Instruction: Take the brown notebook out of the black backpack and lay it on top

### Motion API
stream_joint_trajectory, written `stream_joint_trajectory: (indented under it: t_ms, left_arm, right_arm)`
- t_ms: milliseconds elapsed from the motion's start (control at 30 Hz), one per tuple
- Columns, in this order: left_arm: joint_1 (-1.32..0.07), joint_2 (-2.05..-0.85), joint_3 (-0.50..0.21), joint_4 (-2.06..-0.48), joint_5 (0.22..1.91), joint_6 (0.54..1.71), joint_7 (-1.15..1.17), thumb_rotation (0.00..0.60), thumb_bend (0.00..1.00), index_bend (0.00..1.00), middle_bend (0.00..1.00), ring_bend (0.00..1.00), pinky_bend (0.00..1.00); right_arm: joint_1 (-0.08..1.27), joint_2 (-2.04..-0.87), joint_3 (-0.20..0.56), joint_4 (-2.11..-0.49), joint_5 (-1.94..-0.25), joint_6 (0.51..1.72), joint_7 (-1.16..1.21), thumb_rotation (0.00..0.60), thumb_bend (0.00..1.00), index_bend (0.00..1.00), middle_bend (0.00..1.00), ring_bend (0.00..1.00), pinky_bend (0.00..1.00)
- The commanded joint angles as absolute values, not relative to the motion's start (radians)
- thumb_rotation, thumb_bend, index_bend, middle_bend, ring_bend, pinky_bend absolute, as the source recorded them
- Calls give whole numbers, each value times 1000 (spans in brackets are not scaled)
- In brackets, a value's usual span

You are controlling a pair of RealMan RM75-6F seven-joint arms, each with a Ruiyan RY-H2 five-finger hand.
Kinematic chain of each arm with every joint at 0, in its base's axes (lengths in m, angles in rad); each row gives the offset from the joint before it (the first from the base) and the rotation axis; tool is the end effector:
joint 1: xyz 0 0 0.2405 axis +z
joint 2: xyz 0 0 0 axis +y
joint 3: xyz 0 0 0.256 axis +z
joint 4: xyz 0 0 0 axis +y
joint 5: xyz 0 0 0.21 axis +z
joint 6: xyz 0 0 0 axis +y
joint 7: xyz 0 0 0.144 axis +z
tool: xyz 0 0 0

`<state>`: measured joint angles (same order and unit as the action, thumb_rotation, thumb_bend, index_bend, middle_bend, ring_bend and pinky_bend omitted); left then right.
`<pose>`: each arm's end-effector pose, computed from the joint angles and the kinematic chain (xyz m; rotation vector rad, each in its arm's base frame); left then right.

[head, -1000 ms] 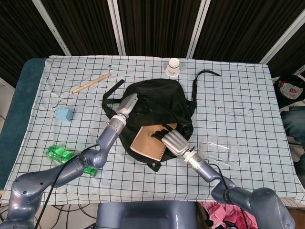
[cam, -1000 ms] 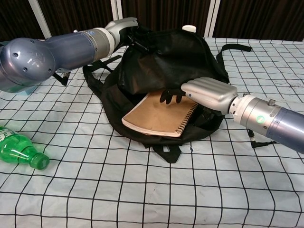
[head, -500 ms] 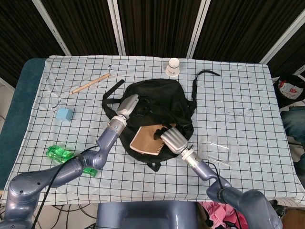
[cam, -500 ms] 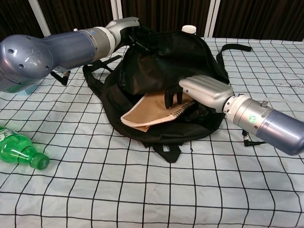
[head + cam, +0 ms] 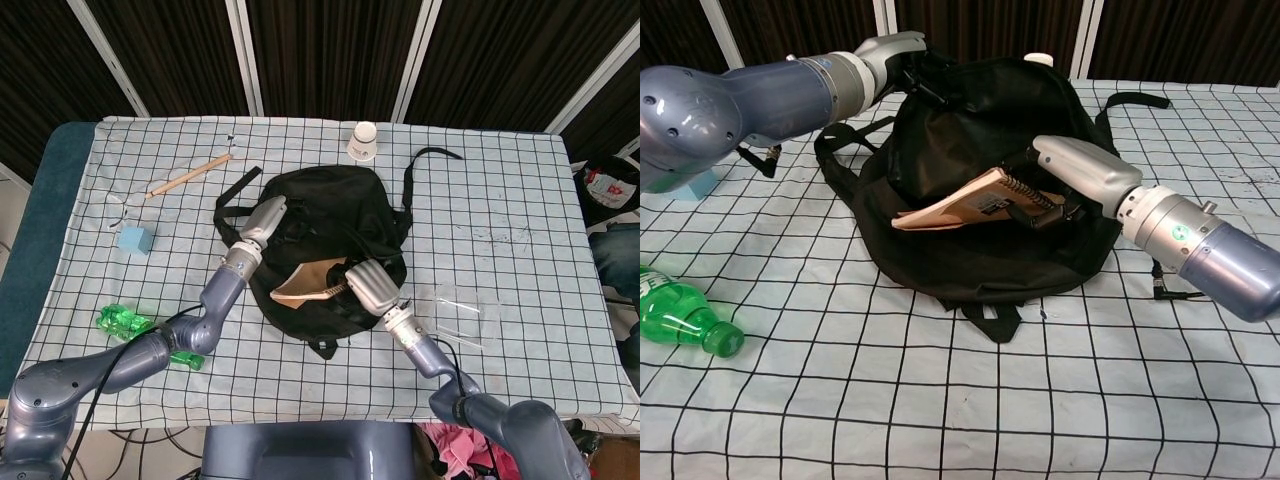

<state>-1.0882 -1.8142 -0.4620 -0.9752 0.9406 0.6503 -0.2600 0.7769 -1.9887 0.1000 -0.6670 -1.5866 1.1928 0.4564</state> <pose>-0.0454 0.4529 -0.0533 -1.5692 -1.5771 -1.3278 -0.1524 -0.3596 -0.0841 1.8565 -0.9609 1.4080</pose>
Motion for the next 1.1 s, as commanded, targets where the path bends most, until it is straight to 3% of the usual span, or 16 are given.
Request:
stream_joint_trajectory:
  t_ms: [33,633,1100]
  left_arm:
    - [-1086,-1813,-464,-975,942,653,-263,600,503,590,600,289,111]
    - [-1082,-1825,-460,-958,961,648,-298,600,503,588,599,289,111]
    - [-1090,-1856,-448,-934,989,656,-302,600,502,587,598,288,111]
  right_arm:
    - [761,-1972,101,-689,-1591,1238,470,600,500,769,642,573,310]
    - [578,-1801,103,-914,-1602,1548,509,600,501,795,657,588,335]
    - [475,-1589,171,-1267,-1604,1719,558,600,501,795,657,589,335]
